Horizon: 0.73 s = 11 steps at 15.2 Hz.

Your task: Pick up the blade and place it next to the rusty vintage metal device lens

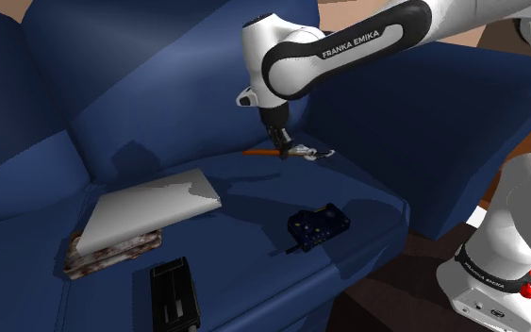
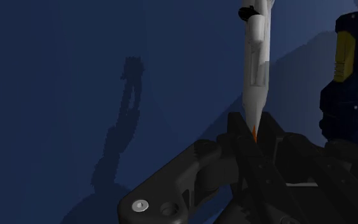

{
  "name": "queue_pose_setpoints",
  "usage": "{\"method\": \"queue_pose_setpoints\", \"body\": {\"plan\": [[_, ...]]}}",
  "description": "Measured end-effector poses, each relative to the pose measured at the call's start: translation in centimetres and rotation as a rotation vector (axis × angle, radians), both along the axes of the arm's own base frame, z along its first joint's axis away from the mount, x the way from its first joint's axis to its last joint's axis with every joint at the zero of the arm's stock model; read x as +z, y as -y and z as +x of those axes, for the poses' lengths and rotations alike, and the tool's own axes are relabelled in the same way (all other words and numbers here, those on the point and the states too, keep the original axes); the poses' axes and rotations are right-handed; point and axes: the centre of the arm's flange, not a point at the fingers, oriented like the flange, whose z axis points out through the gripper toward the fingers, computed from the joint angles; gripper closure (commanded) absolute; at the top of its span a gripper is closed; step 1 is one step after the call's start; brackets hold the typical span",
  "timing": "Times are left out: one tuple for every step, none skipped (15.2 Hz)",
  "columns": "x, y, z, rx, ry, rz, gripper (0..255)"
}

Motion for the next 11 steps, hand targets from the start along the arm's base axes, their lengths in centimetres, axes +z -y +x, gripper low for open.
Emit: {"method": "queue_pose_setpoints", "body": {"plan": [[0.1, -1.4, 0.2, 0.0, 0.0, 0.0, 255], [0.1, -2.7, 0.1, 0.0, 0.0, 0.0, 255], [0.3, -4.2, 0.1, 0.0, 0.0, 0.0, 255], [0.2, -5.4, 0.0, 0.0, 0.0, 0.0, 255], [0.0, -6.7, 0.2, 0.0, 0.001, 0.001, 255], [0.1, -8.0, 0.2, -0.001, 0.0, 0.0, 255], [0.2, -9.1, 0.0, 0.0, 0.0, 0.0, 255], [0.4, -10.5, 0.1, 0.0, 0.001, 0.0, 255], [0.3, -12.2, 0.2, 0.0, 0.001, 0.001, 255], [0.1, -13.6, 0.0, 0.0, 0.0, 0.001, 255], [0.1, -14.7, -0.2, 0.0, 0.0, 0.0, 255]]}}
